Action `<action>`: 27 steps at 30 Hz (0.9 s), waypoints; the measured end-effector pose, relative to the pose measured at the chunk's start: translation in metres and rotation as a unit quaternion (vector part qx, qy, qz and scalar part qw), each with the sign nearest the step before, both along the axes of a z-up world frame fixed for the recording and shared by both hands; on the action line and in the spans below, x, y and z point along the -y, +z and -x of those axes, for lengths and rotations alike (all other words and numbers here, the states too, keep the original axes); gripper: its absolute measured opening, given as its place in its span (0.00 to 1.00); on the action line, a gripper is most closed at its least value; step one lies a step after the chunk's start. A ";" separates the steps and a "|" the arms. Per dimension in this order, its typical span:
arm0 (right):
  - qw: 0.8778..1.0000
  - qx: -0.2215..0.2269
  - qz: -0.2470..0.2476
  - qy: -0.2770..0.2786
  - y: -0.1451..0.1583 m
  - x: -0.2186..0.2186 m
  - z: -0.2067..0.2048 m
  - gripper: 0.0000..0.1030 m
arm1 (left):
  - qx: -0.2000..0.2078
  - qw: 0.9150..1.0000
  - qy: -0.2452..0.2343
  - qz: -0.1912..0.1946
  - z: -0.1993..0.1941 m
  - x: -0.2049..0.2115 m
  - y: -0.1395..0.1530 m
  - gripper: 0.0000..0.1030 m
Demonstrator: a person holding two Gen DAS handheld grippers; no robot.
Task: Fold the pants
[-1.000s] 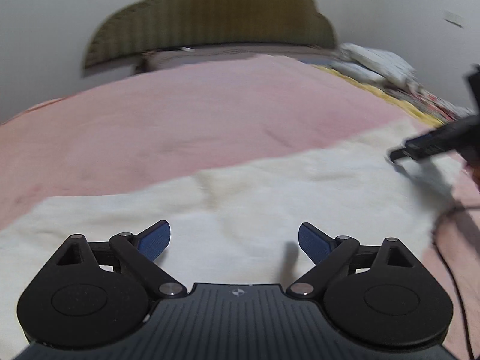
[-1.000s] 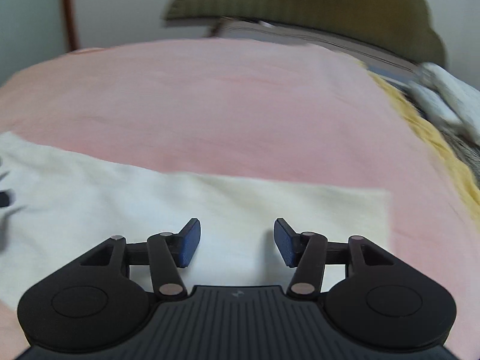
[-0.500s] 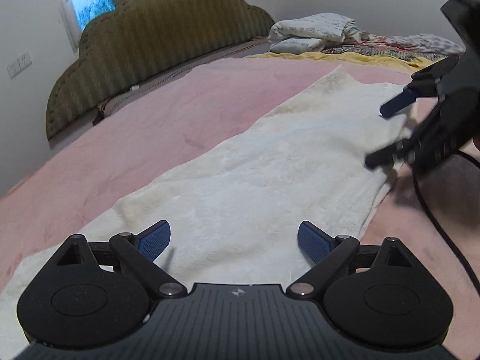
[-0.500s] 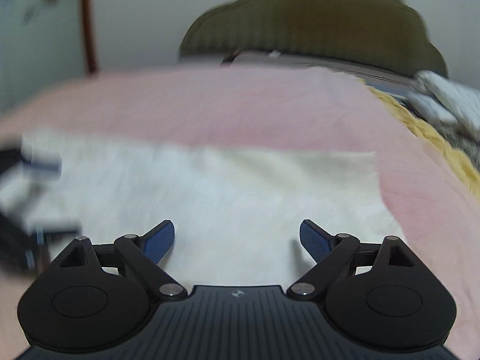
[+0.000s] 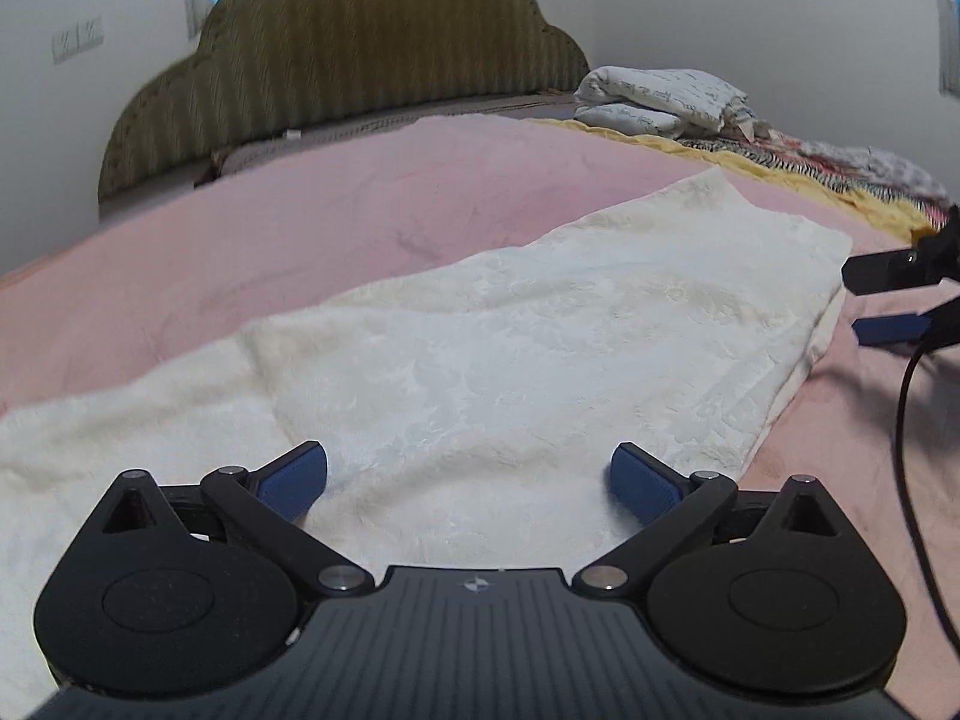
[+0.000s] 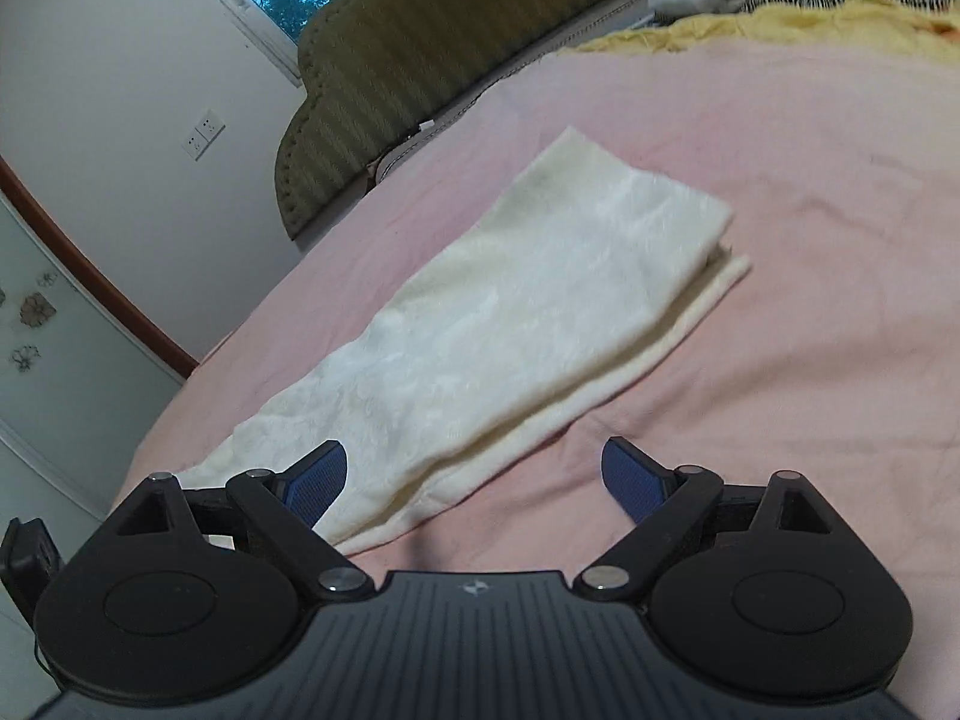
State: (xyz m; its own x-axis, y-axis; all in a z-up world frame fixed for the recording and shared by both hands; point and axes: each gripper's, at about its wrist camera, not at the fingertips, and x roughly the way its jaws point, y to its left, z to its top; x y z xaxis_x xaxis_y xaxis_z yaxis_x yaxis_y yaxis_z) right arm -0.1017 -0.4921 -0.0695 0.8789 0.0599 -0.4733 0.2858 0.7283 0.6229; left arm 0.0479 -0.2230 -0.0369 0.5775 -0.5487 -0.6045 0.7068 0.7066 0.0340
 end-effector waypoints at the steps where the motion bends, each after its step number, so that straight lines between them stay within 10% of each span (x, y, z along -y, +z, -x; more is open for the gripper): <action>1: 1.000 0.006 -0.005 -0.003 -0.001 0.001 -0.004 0.91 | -0.009 1.000 0.001 0.006 -0.002 -0.001 -0.001 1.00; 9: 0.996 0.057 -0.004 -0.073 -0.013 0.032 -0.040 0.85 | -0.013 1.000 0.002 0.008 -0.001 -0.001 -0.002 1.00; 16: 0.984 0.064 -0.087 -0.139 -0.036 0.079 -0.061 0.11 | -0.014 1.000 0.002 0.009 -0.001 -0.001 -0.002 1.00; 18: 0.984 0.070 -0.098 -0.134 -0.039 0.084 -0.063 0.07 | -0.015 1.000 0.002 0.011 -0.001 -0.001 -0.003 1.00; 24: 0.991 0.049 0.052 -0.110 -0.002 0.046 -0.070 0.07 | -0.048 0.996 0.009 0.069 -0.011 -0.017 0.002 0.97; 27: 0.981 0.047 0.175 -0.063 0.029 0.005 -0.078 0.07 | -0.145 0.971 0.032 0.185 -0.029 -0.042 0.008 0.98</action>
State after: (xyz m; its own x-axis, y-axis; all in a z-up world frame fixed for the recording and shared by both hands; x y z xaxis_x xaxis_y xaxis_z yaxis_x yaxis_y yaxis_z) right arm -0.0236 -0.4967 -0.0403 0.9097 -0.2043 -0.3616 0.3406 0.8651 0.3682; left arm 0.0765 -0.1810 -0.0290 0.4525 -0.7279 -0.5152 0.6030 0.6754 -0.4246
